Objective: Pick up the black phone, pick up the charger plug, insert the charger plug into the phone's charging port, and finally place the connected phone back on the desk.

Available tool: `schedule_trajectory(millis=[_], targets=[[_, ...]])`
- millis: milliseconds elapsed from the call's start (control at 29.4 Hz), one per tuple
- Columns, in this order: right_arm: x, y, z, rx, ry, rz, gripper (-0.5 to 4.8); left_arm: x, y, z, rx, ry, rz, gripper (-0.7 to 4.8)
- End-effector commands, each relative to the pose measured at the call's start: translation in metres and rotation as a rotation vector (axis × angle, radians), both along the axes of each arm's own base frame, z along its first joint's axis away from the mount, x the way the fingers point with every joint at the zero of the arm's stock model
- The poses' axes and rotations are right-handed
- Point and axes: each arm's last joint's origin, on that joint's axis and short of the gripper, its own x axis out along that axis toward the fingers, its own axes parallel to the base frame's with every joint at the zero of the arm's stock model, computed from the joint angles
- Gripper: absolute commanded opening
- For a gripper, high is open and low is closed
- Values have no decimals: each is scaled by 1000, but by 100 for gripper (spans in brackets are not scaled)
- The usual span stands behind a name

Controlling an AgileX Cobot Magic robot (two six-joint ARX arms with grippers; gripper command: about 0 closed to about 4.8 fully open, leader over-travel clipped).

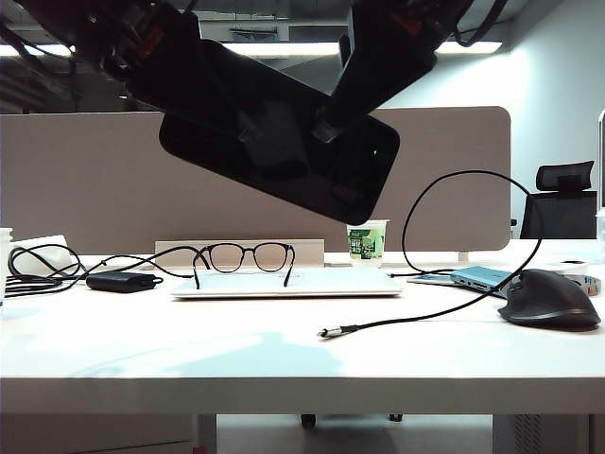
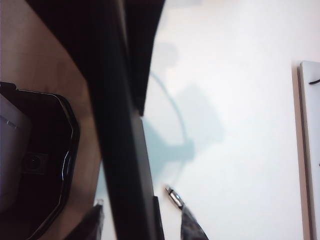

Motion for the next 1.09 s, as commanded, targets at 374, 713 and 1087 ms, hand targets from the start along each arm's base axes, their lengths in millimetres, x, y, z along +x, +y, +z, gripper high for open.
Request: schedule_trajectory(millis=[374,713,1087], targets=[[2,1,1,-9,-42,-14,116,1,-4,12,-107,-69,-85,-6],[2,1,2,-14,-51,-19,7,2,-4,13,-116,-66,-75,-6],[-3,-8,17,13,-93,-36,-1,8,-6,22,-168,-138,-15,367]])
